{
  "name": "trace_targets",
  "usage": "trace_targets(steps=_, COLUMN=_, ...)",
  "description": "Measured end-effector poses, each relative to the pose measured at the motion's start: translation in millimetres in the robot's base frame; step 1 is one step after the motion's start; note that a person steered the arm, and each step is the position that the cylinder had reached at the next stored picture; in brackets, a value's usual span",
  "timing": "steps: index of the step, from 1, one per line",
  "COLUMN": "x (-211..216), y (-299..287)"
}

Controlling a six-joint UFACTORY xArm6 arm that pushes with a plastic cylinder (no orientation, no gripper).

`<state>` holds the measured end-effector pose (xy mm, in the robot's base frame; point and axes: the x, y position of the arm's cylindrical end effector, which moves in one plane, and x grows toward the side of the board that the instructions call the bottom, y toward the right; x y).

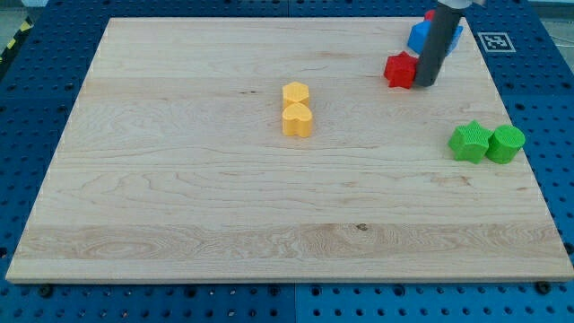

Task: Move red circle to the top of red star

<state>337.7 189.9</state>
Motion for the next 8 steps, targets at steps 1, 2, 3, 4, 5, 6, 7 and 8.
trace_targets(steps=1, x=-5.1, y=-4.4)
trace_targets(steps=2, x=-28.5, y=-55.9)
trace_targets(steps=3, x=-34.3, y=-83.6)
trace_targets(steps=4, x=0.9, y=-34.1)
trace_targets(steps=5, x=16.6, y=58.5)
trace_targets(steps=6, x=-6.9, y=145.2)
trace_targets(steps=7, x=-39.5, y=154.8)
trace_targets(steps=8, x=-101.0, y=136.2)
